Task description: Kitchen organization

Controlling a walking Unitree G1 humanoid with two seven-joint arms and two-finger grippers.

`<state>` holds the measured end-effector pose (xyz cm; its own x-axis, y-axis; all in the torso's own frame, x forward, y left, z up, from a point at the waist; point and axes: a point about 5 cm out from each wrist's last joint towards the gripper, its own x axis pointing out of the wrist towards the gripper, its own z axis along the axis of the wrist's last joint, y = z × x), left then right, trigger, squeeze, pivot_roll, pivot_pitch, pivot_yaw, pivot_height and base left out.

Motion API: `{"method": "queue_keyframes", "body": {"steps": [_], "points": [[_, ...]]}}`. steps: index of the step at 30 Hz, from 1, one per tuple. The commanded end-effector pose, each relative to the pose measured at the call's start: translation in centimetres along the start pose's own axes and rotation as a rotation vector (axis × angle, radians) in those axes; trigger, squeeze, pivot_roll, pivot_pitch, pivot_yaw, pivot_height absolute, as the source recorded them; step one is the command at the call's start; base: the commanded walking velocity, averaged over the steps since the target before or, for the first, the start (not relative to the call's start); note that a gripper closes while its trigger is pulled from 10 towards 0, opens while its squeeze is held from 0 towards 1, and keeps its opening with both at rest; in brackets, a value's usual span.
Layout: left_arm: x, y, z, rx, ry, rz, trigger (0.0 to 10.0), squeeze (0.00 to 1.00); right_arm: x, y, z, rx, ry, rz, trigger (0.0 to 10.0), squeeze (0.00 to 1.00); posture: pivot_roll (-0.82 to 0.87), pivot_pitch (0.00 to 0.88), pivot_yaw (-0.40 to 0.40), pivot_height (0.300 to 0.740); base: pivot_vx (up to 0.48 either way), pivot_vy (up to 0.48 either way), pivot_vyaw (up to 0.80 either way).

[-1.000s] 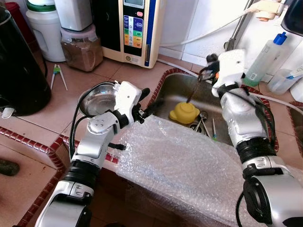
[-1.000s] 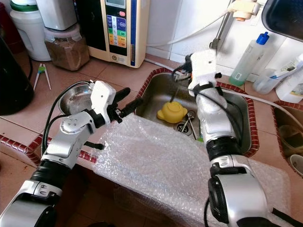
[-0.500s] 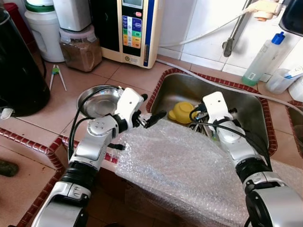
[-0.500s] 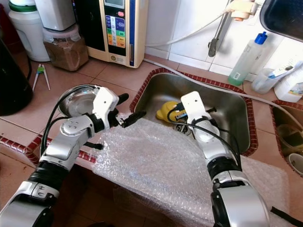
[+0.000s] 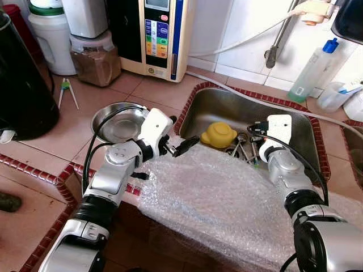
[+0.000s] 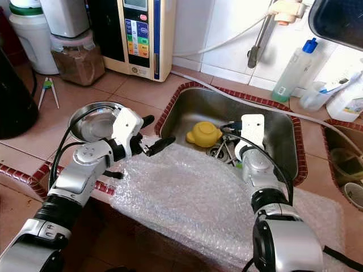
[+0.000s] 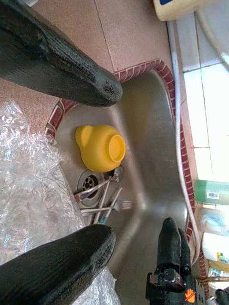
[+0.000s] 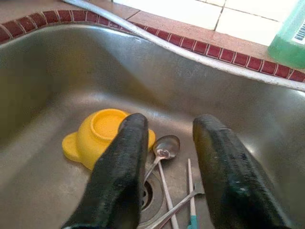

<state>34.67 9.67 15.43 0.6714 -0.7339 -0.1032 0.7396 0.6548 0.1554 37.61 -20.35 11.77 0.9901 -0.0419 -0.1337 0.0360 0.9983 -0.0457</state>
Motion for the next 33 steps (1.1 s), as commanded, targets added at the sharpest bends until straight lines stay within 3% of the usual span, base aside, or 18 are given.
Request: {"method": "queue_keyframes", "body": {"steps": [1, 4, 6, 7, 8, 10, 14, 18, 19, 22, 25, 33], "points": [[0.1, -0.2, -0.1, 0.006, 0.012, -0.007, 10.0, 1.0, 0.1, -0.4, 0.1, 0.043, 0.009, -0.018, 10.0, 1.0, 0.0, 0.015, -0.073, 0.74, 0.0, 0.0, 0.0], [0.1, 0.4, 0.1, 0.012, 0.003, 0.055, 10.0, 1.0, 0.1, -0.2, 0.4, 0.109, -0.007, -0.003, 10.0, 1.0, 0.0, 0.017, -0.072, 0.74, 0.0, 0.0, 0.0], [0.1, 1.5, 0.5, 0.02, -0.024, 0.163, 10.0, 1.0, 0.3, 0.1, 0.8, 0.161, -0.023, 0.021, 10.0, 1.0, 0.0, 0.017, -0.071, 0.74, 0.0, 0.0, 0.0], [0.0, 2.8, 1.1, 0.006, -0.057, 0.273, 10.0, 1.0, 0.4, 0.6, 1.2, 0.179, -0.048, 0.055, 10.0, 1.0, 0.0, 0.016, -0.071, 0.74, 0.0, 0.0, 0.0], [0.0, 2.8, 1.1, 0.006, -0.057, 0.273, 10.0, 1.0, 0.4, 0.6, 1.2, 0.179, -0.048, 0.055, 10.0, 1.0, 0.0, 0.016, -0.071, 0.74, 0.0, 0.0, 0.0], [-0.6, 4.4, 2.1, -0.02, -0.119, 0.416, 10.0, 1.0, 0.5, 1.6, 1.9, 0.24, -0.085, 0.115, 10.0, 1.0, 0.0, 0.016, -0.071, 0.74, 0.0, 0.0, 0.0], [-1.2, 5.7, 2.8, -0.037, -0.159, 0.541, 10.0, 1.0, 0.6, 2.4, 2.4, 0.23, -0.113, 0.173, 10.0, 1.0, 0.0, 0.016, -0.072, 0.74, 0.0, 0.0, 0.0], [-2.5, 7.6, 3.0, -0.034, -0.169, 0.724, 10.0, 1.0, 0.3, 4.8, 3.4, 0.236, -0.167, 0.358, 10.0, 1.0, 0.0, 0.018, -0.072, 0.74, 0.0, 0.0, 0.0], [-2.5, 7.6, 3.0, -0.034, -0.169, 0.724, 10.0, 1.0, 0.3, 4.8, 3.4, 0.236, -0.167, 0.358, 10.0, 1.0, 0.0, 0.018, -0.072, 0.74, 0.0, 0.0, 0.0], [-3.1, 8.4, 1.7, -0.046, -0.084, 0.809, 10.0, 1.0, -0.3, 7.2, 4.2, 0.186, -0.209, 0.555, 10.0, 1.0, 0.0, 0.017, -0.067, 0.74, 0.0, 0.0, 0.0], [-3.9, 9.2, 0.7, -0.065, -0.022, 0.883, 10.0, 1.0, -0.9, 8.6, 4.3, 0.115, -0.219, 0.656, 10.0, 1.0, -0.01, 0.016, -0.064, 0.74, 0.0, 0.0, 0.0], [-5.4, 10.6, 0.1, -0.108, 0.018, 0.998, 10.0, 1.0, -1.5, 9.4, 3.9, 0.065, -0.21, 0.731, 10.0, 1.0, -0.01, 0.014, -0.063, 0.74, 0.0, 0.0, 0.0]]}}
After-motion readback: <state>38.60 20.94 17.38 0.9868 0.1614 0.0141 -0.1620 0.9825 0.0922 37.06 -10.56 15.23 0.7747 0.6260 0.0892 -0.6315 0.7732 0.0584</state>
